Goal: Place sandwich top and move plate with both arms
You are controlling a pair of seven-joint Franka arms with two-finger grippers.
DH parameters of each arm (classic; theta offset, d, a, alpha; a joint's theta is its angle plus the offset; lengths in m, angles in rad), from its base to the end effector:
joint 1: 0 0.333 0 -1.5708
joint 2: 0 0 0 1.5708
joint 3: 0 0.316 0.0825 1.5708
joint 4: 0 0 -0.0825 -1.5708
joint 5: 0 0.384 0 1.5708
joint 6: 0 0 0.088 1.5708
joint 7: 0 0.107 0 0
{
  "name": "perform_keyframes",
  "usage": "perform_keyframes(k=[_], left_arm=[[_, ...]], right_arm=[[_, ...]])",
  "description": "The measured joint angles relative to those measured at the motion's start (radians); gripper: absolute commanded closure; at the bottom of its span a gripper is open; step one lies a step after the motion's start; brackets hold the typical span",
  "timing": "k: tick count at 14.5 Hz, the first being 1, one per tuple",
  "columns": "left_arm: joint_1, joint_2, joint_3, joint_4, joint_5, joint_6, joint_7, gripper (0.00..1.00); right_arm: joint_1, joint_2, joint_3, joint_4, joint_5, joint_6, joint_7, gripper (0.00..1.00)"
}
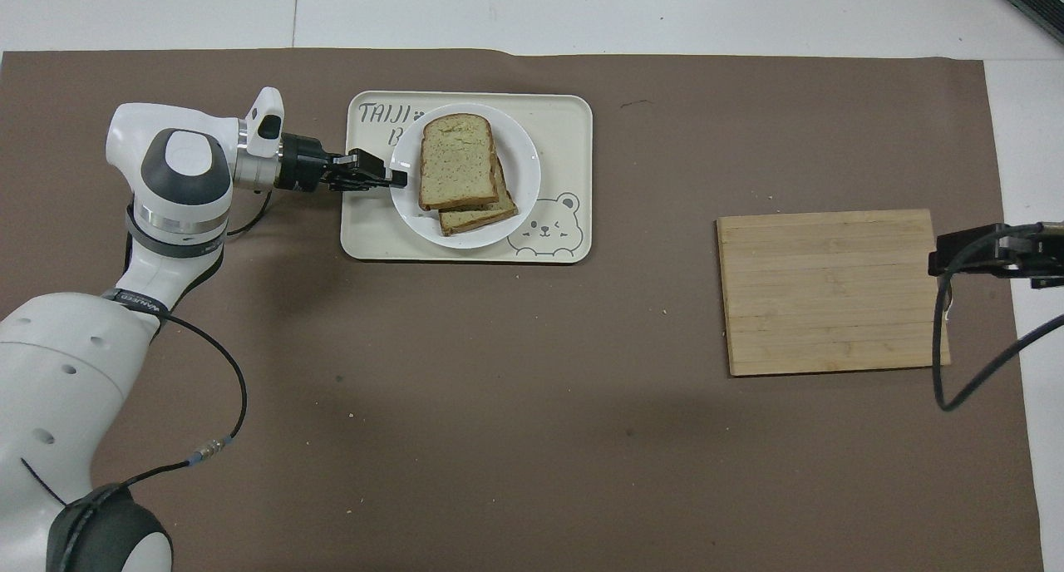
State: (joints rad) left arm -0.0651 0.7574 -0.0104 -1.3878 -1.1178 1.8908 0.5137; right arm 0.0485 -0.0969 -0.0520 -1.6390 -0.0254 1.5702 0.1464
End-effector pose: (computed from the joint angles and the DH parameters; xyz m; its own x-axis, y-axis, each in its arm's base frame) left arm 0.7183 -0.1193 0.2762 0.9989 -0.0412 0.0222 -0.0402 -0.5125 0.8578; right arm 0.5240 -0.0060 0.6444 0.9883 -0.1492 0.0306 -0.1498 -0.9886 0.0161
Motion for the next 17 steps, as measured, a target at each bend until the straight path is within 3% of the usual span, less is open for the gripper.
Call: perform_keyframes(k=[3,6,9,13,17], left_arm=[[0.006,-0.047,0.005,0.011,0.030,-0.006,-0.102,0.00],[0.006,-0.123,0.007,0.014,0.151,-0.007,-0.257,0.00],[0.004,-0.197,0.006,0.015,0.327,-0.007,-0.420,0.00],[0.003,-0.283,0.003,0.015,0.650,-0.008,-0.572,0.00],[0.004,-0.366,0.006,-0.008,0.790,-0.028,-0.615,0.00]], right_arm=[[0.000,0.000,0.000,0.000,0.000,0.000,0.000,0.00],[0.000,0.000,0.000,0.000,0.000,0.000,0.000,0.00],[0.000,0.000,0.000,0.000,0.000,0.000,0.000,0.00],[0.000,0.000,0.000,0.000,0.000,0.000,0.000,0.00],[0.000,0.000,0.000,0.000,0.000,0.000,0.000,0.00]])
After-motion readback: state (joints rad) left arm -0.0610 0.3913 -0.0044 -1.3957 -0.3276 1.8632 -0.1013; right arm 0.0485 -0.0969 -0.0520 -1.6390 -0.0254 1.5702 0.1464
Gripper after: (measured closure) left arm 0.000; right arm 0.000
